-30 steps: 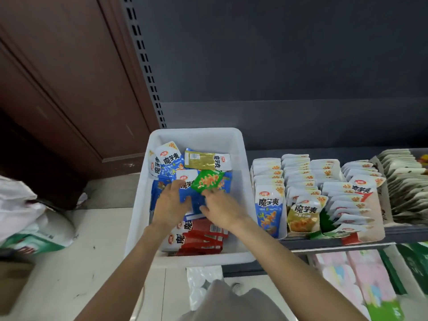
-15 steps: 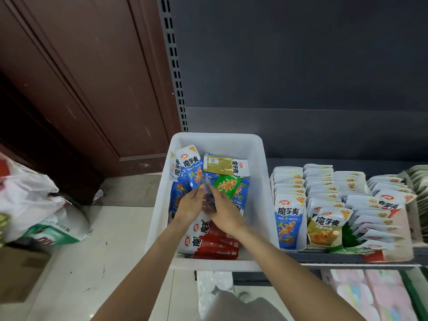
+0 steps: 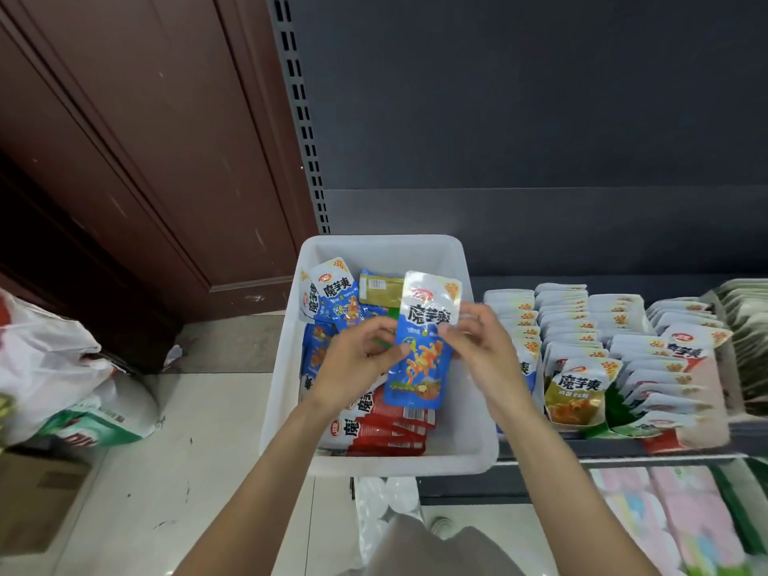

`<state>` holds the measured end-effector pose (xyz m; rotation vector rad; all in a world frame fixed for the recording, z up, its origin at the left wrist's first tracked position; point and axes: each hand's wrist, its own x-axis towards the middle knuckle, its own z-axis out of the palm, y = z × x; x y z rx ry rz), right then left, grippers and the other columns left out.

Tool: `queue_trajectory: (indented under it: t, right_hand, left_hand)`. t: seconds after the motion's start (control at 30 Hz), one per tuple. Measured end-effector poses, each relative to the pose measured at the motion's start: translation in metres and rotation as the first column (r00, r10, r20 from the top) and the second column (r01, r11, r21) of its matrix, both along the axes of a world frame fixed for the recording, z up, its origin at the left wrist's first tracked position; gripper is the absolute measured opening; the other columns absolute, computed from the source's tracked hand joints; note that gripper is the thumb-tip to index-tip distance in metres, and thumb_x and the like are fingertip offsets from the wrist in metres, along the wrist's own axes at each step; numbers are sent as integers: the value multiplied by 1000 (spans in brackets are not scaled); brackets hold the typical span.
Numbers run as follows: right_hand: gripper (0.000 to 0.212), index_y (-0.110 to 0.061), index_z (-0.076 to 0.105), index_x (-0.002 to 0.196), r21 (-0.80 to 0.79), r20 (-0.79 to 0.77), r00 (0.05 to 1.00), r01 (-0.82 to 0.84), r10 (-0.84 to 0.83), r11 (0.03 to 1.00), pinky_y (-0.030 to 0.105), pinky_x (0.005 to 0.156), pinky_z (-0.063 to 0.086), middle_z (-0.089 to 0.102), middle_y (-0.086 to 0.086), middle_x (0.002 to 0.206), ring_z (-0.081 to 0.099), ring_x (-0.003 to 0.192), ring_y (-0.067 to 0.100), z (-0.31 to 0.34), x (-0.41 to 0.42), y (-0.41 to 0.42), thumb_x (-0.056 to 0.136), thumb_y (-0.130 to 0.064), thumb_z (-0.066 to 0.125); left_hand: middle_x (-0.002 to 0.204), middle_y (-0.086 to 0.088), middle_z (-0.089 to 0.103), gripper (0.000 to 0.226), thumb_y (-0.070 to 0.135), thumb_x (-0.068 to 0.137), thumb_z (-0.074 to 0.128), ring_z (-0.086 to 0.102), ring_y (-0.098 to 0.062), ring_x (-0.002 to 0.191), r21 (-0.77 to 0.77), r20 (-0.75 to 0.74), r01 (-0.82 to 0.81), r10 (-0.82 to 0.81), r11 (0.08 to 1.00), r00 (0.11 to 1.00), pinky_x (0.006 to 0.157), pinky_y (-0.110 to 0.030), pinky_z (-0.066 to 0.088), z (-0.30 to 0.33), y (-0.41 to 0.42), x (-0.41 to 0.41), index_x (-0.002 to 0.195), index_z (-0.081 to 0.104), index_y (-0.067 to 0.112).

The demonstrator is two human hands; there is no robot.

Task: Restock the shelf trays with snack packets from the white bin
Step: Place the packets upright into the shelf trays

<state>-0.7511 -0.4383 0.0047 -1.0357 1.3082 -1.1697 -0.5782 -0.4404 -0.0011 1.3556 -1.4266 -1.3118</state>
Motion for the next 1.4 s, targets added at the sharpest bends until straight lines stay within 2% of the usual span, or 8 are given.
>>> queue_trajectory:
  t: [0.27, 0.4, 0.63, 0.8, 0.93, 1.2, 1.3, 1.4]
  right_hand:
    - [33, -37, 46, 96, -217, -442, 890, 12, -109, 976, 23, 55, 52, 65, -17, 86, 65, 73, 2, 43, -75, 23, 86, -14, 67]
    - [19, -36, 45, 96, -389, -516, 821, 30, -245, 921, 24, 60, 52, 64, -19, 83, 68, 75, 6, 45, -101, 35, 96, -18, 53]
    - [11, -25, 47, 98, -221, -638, 765, -75, -86, 972, 18, 58, 53, 62, -9, 80, 69, 77, 8, 11, -116, 26, 97, -14, 49]
    - [7, -17, 58, 97, -161, -926, 370, -194, -80, 968, 19, 55, 35, 66, -1, 84, 60, 72, 15, -8, -114, 17, 91, -16, 60]
    - [15, -13, 69, 90, -200, -979, 87, -244, -184, 949, 28, 52, 47, 67, 4, 85, 63, 80, 25, -13, -111, 16, 76, -14, 76]
    - [24, -15, 65, 106, -394, -900, 338, -356, -276, 848, 29, 61, 49, 63, 1, 99, 58, 88, 20, 5, -67, 7, 83, -7, 66]
    - [25, -15, 64, 111, -210, -942, 334, -506, -34, 837, 31, 64, 49, 64, 3, 104, 63, 88, 23, -3, -25, -7, 87, -10, 59]
    - [30, -10, 58, 120, 196, -954, 68, -594, 291, 781, 35, 74, 45, 57, 10, 116, 59, 102, 29, -33, 16, -23, 92, -5, 50]
  left_hand:
    - [81, 14, 63, 19, 10, 82, 71, 63, -3, 73, -138, 109, 220, -206, 966, 972, 67, -19, 54, 26, 2, -61, 90, 63, 26]
    - [91, 2, 66, 18, 16, 83, 70, 65, -10, 75, -262, 242, 279, -217, 924, 946, 67, -20, 53, 19, 1, -104, 95, 57, 12]
    - [84, -3, 69, 18, 18, 84, 68, 65, -14, 73, -354, 515, 358, -139, 864, 846, 70, -35, 55, -21, -11, -119, 96, 59, 8]
    - [83, 0, 67, 23, 16, 85, 66, 63, -13, 75, -389, 547, 340, -82, 856, 833, 72, -30, 53, -38, -17, -113, 108, 61, 16]
    - [82, 0, 67, 21, 17, 86, 66, 62, -17, 77, -444, 595, 369, -39, 817, 803, 67, -37, 54, -44, -15, -112, 106, 62, 17]
    - [77, 9, 67, 18, 27, 84, 54, 62, -8, 70, -706, 493, 129, 353, 696, 795, 59, -19, 48, -43, -14, -50, 91, 68, 18]
    - [76, 8, 69, 19, 31, 82, 61, 66, -15, 71, -601, 618, 103, 378, 793, 689, 56, -26, 51, -59, -17, -12, 95, 67, 18]
    - [104, -2, 67, 38, 36, 83, 67, 60, -25, 100, -268, 812, 116, 159, 956, 561, 79, -37, 51, -77, -25, 14, 116, 60, 19]
